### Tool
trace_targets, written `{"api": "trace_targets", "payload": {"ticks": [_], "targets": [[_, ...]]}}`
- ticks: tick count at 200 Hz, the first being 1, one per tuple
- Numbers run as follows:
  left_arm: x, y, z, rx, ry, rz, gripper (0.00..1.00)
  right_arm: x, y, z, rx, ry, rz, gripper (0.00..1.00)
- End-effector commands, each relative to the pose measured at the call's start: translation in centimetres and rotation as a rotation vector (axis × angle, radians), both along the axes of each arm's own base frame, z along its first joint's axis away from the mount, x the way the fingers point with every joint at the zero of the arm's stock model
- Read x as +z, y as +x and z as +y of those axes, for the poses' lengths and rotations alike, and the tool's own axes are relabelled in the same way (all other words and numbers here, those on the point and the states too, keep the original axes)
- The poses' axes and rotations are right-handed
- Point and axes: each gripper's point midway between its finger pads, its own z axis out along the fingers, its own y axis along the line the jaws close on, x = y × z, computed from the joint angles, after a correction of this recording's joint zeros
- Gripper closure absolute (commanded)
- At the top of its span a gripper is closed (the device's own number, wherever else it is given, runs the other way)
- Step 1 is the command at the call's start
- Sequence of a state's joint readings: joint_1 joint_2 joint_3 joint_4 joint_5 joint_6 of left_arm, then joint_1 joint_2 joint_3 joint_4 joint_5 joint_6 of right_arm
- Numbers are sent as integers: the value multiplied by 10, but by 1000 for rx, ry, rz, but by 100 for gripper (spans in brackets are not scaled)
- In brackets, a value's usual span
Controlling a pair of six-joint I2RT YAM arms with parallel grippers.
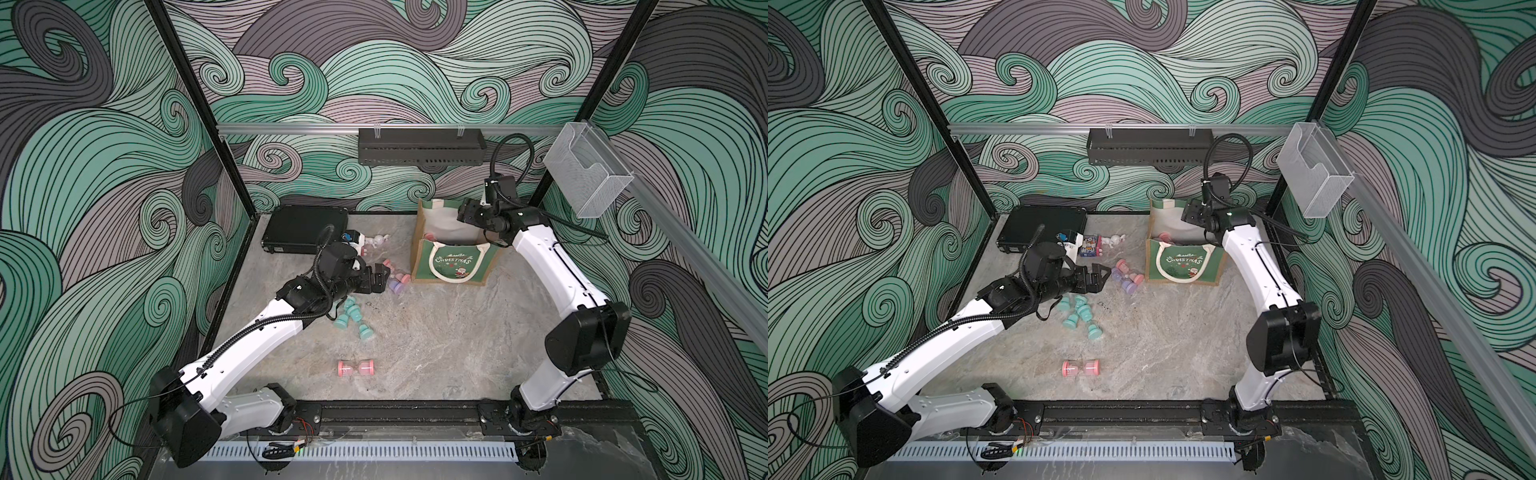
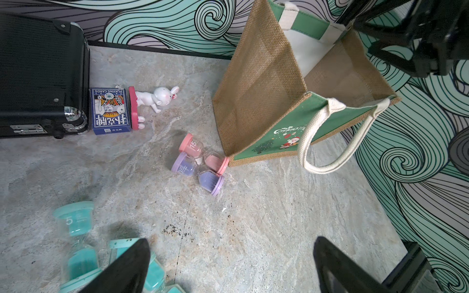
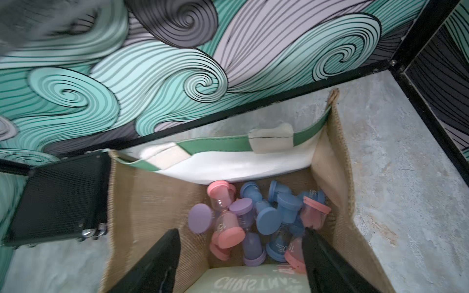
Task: Put the hourglass into the canvas bag
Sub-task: Place the hourglass in the canvas bag.
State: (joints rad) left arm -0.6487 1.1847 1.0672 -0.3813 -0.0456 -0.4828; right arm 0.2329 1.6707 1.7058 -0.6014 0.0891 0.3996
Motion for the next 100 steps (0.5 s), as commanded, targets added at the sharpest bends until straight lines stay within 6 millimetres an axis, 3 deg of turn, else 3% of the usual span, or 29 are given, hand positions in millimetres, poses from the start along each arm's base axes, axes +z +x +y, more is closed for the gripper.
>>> {"api": "trace_targets", "payload": {"ticks": [1, 59, 100], "targets": [[16, 1, 12, 44, -10, -43, 1, 9, -17, 24, 106, 36, 1, 18], [5, -13, 39, 116, 26, -36, 1, 14, -81, 106, 387, -26, 26, 9], [-4, -26, 57, 153, 59, -31, 1, -13, -116, 163, 547, -60, 86, 8]]}}
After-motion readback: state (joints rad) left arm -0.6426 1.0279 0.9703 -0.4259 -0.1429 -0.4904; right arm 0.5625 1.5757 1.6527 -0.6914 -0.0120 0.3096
